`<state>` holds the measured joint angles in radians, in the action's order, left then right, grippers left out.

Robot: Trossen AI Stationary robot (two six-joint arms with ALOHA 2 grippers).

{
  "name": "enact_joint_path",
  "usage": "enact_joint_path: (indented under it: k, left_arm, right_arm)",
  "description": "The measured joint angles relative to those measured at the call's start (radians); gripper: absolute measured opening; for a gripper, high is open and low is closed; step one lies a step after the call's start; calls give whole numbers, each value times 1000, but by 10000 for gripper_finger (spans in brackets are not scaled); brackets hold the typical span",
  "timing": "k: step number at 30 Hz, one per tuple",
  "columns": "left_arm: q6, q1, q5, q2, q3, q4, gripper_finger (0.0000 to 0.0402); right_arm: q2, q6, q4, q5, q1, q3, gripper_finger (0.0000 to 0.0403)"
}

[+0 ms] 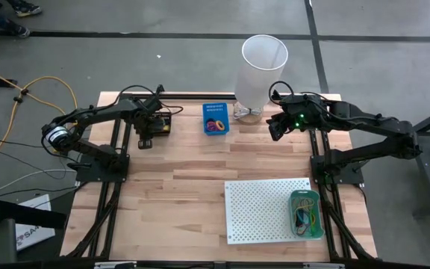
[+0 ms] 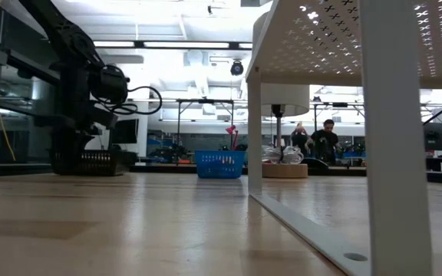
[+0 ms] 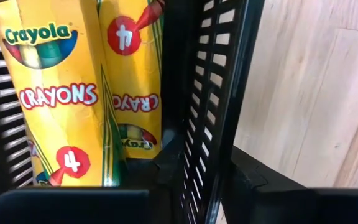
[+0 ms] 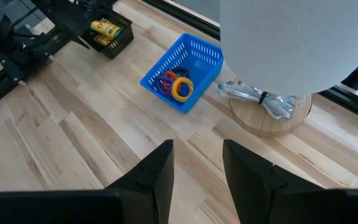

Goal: Pick & Place Office Desk Supplies
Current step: Put the black bin with the crayon boxes on the shelf

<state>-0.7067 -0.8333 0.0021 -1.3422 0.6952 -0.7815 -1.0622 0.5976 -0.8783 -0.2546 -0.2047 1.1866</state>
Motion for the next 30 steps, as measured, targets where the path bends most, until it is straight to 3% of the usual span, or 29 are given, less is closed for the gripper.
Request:
enact_joint_path:
  k: [9, 22, 30]
  left_arm:
    - [-1, 0, -1, 0, 0, 4, 4]
    - [1, 49, -12, 0, 3, 5, 1]
    - [27, 132, -27, 0, 87, -40, 1]
  right_arm:
    - [0, 0, 0, 0, 0, 0, 126]
    - [0, 0, 0, 0, 0, 0, 126]
    - [0, 0, 0, 0, 0, 0, 126]
